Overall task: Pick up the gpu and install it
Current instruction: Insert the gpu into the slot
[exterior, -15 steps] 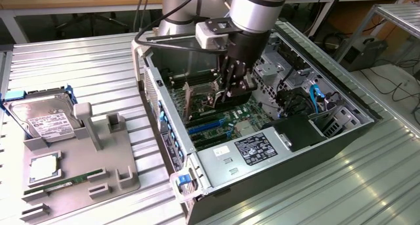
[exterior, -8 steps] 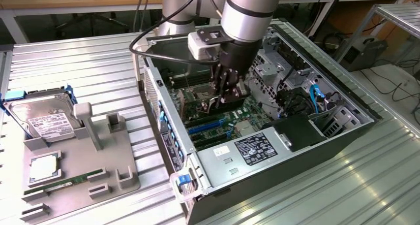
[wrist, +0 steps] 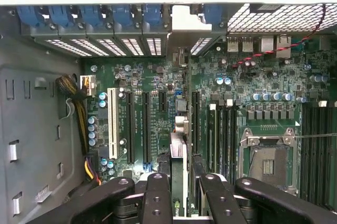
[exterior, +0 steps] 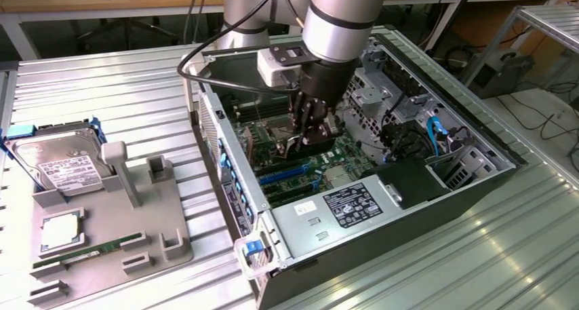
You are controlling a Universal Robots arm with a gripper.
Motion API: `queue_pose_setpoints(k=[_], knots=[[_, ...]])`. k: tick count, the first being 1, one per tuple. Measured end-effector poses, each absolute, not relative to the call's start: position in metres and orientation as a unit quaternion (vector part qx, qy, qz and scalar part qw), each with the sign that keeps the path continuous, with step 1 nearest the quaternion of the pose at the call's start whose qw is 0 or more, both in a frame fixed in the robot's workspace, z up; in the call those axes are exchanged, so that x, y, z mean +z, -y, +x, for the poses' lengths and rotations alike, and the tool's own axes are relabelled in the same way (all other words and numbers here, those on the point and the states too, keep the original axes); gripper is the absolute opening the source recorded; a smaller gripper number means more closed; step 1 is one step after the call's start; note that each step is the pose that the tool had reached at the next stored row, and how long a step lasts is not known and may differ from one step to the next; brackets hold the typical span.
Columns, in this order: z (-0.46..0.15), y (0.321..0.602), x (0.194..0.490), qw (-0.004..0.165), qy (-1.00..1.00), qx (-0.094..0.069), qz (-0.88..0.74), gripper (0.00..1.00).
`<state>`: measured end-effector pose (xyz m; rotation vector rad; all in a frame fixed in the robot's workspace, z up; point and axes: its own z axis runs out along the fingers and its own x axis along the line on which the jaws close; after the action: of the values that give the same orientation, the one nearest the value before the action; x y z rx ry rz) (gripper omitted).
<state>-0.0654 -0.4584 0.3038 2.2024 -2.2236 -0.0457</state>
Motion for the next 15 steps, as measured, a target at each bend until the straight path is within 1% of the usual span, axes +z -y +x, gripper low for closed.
queue_pose_setpoints(k=[7, 15], knots=[[-0.067, 0.459, 0.291, 0.007, 0.71, -0.016, 0.704, 0.26], [-0.069, 0.459, 0.284, 0.01, 0.709, -0.019, 0.705, 0.26]])
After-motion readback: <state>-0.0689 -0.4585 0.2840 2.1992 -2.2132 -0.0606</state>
